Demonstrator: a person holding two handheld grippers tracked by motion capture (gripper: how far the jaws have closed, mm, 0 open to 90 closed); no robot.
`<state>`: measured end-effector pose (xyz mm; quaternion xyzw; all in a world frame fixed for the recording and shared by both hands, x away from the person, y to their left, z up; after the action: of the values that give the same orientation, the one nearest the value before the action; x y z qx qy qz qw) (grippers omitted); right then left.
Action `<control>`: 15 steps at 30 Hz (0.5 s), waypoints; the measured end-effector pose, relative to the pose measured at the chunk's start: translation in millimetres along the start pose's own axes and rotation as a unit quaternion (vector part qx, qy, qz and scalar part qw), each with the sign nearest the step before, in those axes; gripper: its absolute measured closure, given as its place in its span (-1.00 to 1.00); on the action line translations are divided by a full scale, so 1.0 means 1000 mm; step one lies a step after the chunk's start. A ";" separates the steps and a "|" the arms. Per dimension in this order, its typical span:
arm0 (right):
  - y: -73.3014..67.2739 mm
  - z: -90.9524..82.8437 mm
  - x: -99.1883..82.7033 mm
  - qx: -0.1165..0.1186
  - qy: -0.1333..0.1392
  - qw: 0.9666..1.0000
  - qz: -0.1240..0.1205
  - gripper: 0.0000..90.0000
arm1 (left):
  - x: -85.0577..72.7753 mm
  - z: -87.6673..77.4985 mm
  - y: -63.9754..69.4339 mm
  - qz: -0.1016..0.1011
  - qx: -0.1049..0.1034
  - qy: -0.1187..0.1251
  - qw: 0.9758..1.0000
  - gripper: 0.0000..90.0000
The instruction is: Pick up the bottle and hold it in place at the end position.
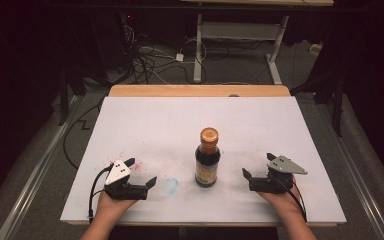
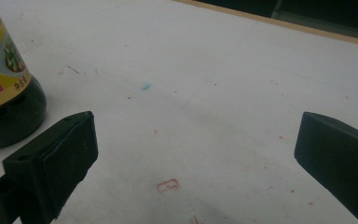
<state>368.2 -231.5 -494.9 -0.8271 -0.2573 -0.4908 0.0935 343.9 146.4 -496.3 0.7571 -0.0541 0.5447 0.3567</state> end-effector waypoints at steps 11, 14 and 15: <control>0.002 -0.006 0.000 -0.004 0.005 1.000 -0.002 -1.00 | 0.003 0.000 0.004 -0.005 -0.005 0.006 1.000 -1.00; 0.003 -0.007 0.000 -0.005 0.007 1.000 -0.001 -1.00 | 0.002 0.000 0.004 -0.006 -0.006 0.002 1.000 -1.00; 0.003 -0.007 0.000 -0.005 0.006 1.000 0.000 -1.00 | 0.002 0.000 0.004 -0.006 -0.006 0.001 1.000 -1.00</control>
<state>364.2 -237.6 -491.3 -0.8244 -0.2542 -0.4975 0.0907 343.3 144.3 -492.5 0.7546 -0.0521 0.5429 0.3647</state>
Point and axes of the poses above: each handheld gripper's, and its own axes: z roughly forward along the jaws, x roughly out of its top, y roughly to its right, the point moved 4 cm from there along z, roughly forward along the jaws, and after that the axes turned 5 degrees about -y, right-handed, at the moved point
